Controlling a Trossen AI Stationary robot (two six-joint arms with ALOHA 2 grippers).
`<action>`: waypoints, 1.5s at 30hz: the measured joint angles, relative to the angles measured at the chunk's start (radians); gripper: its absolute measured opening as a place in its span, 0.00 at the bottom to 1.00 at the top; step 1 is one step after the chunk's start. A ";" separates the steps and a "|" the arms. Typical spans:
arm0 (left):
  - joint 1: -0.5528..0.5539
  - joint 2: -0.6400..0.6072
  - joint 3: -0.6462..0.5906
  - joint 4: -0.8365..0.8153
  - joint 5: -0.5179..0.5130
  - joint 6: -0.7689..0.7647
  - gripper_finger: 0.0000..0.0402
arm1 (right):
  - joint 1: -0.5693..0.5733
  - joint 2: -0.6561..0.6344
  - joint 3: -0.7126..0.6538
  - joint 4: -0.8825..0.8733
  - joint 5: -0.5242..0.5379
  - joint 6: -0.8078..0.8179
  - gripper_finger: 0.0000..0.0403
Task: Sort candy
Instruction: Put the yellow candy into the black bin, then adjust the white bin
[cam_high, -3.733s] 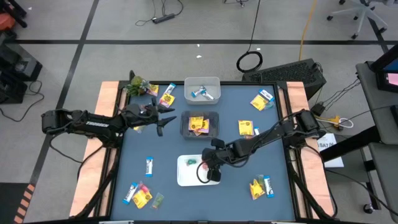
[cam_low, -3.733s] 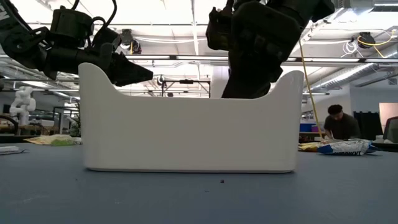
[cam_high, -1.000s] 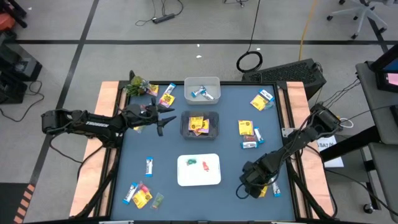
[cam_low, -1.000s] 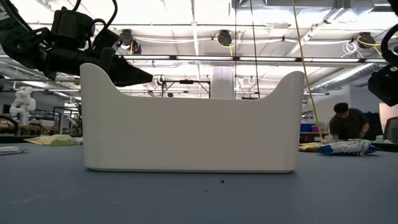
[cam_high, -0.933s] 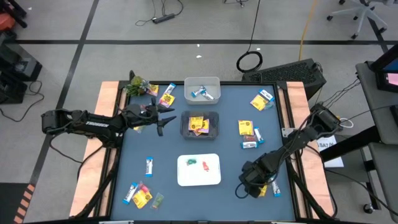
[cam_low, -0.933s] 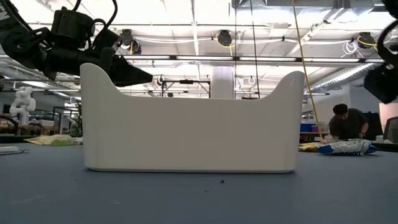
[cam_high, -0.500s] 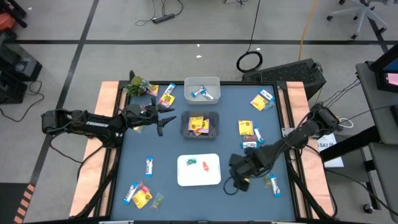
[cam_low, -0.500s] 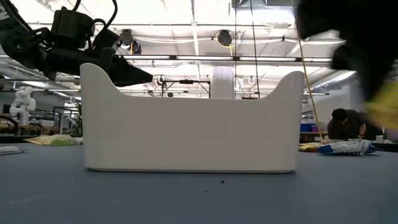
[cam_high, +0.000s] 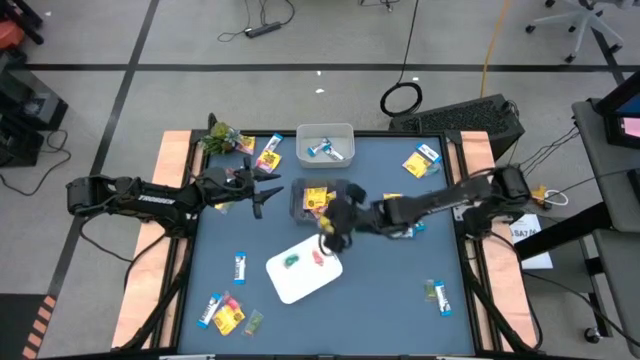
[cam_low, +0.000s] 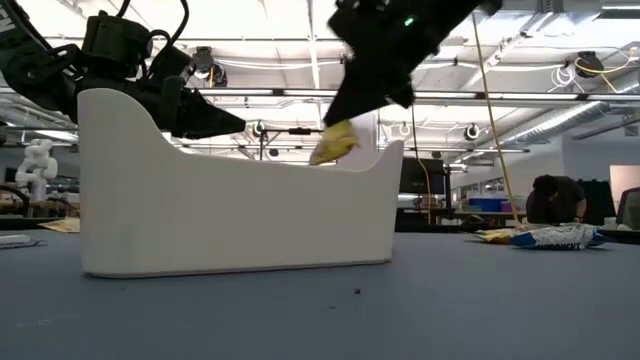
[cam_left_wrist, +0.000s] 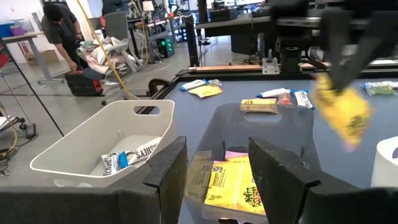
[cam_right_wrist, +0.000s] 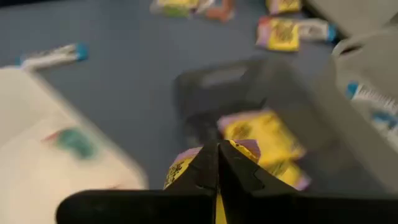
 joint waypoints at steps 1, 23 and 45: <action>0.000 0.000 0.000 0.000 0.000 0.000 0.44 | -0.022 0.007 0.000 0.026 -0.002 -0.029 0.00; 0.000 0.000 0.000 0.000 -0.001 0.008 0.44 | -0.217 0.090 0.046 -0.108 -0.095 -0.033 0.24; 0.000 0.000 0.000 0.000 -0.001 0.007 0.44 | -0.097 0.211 0.074 0.082 -0.449 -0.092 0.01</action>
